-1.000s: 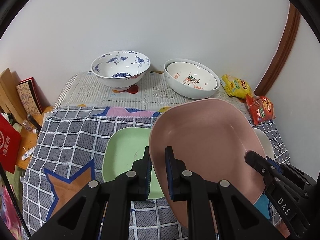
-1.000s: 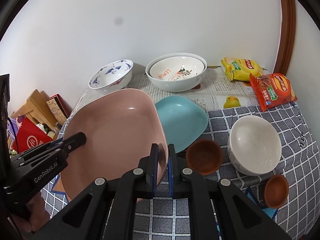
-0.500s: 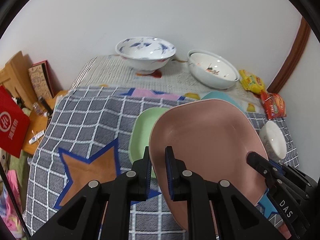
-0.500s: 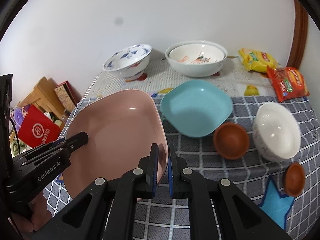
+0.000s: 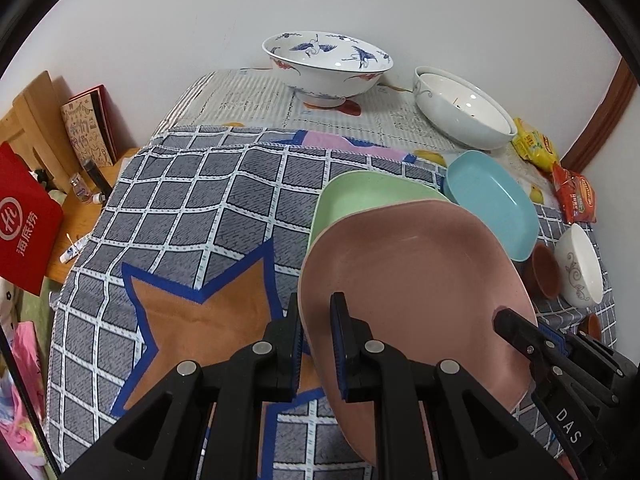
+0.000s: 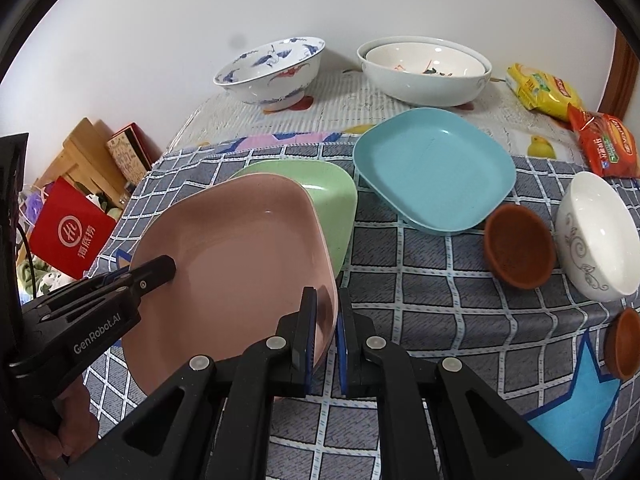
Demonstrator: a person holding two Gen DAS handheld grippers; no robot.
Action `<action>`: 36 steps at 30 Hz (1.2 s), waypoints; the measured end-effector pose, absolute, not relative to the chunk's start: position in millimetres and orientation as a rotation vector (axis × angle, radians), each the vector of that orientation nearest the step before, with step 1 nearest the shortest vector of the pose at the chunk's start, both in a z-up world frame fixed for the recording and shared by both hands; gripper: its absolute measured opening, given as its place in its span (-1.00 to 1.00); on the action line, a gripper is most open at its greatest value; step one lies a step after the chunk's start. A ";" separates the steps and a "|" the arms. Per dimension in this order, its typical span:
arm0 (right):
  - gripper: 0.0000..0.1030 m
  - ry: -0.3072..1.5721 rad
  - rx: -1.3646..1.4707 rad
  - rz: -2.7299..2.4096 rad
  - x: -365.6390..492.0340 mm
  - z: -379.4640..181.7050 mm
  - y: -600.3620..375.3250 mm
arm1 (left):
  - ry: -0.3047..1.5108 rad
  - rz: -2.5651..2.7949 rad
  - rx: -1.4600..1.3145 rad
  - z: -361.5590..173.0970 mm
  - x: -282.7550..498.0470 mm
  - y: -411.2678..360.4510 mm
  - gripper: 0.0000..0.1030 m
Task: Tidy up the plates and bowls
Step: 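Lift the pink plate with both grippers and lower it onto the green plate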
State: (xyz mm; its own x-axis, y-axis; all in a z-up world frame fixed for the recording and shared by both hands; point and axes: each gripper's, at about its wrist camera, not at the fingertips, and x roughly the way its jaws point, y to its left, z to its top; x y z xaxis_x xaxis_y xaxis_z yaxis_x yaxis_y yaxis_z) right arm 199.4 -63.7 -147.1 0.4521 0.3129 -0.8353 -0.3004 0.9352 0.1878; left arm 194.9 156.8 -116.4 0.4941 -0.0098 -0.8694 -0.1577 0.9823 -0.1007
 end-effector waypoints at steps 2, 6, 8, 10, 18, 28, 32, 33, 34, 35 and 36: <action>-0.80 1.038 0.015 0.375 202.8 -148.9 -61.6 | 1.053 0.085 -0.170 -117.7 199.7 158.6 -0.74; -0.79 1.042 0.018 0.360 210.0 -151.5 -56.4 | 1.064 0.069 -0.167 -122.9 212.4 161.9 -0.74; -0.79 1.045 0.019 0.352 213.1 -153.2 -54.4 | 1.069 0.061 -0.164 -125.6 217.3 162.8 -0.74; -0.78 1.046 0.018 0.340 215.5 -155.4 -52.6 | 1.073 0.049 -0.157 -128.9 222.2 163.1 -0.74; -0.75 1.061 0.023 0.303 218.6 -163.3 -49.3 | 1.077 0.020 -0.128 -139.1 236.4 161.4 -0.74; -0.72 1.048 0.027 0.296 225.5 -166.7 -46.3 | 1.056 0.001 -0.126 -143.3 250.7 164.2 -0.75; -0.72 1.050 0.033 0.296 230.7 -167.6 -46.7 | 1.045 -0.002 -0.118 -143.2 261.1 163.0 -0.75; -0.72 1.049 0.028 0.295 231.8 -168.0 -46.0 | 1.042 -0.002 -0.121 -143.3 262.7 163.4 -0.75; -0.72 1.047 0.023 0.296 232.9 -168.4 -45.1 | 1.040 -0.002 -0.126 -143.4 264.4 164.1 -0.75; -0.72 1.044 0.022 0.298 234.0 -168.8 -44.4 | 1.039 -0.002 -0.128 -143.5 266.1 164.4 -0.75; -0.72 1.042 0.023 0.299 235.1 -169.1 -44.1 | 1.037 -0.001 -0.127 -144.0 267.8 164.4 -0.75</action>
State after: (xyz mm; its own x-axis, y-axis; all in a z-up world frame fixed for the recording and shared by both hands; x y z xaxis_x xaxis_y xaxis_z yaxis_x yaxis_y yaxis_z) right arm 235.1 -44.1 -169.1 0.4675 0.2547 -0.8465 -0.2325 0.9593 0.1602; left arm 267.8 164.4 -144.0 0.5096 -0.0604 -0.8583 -0.0595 0.9927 -0.1052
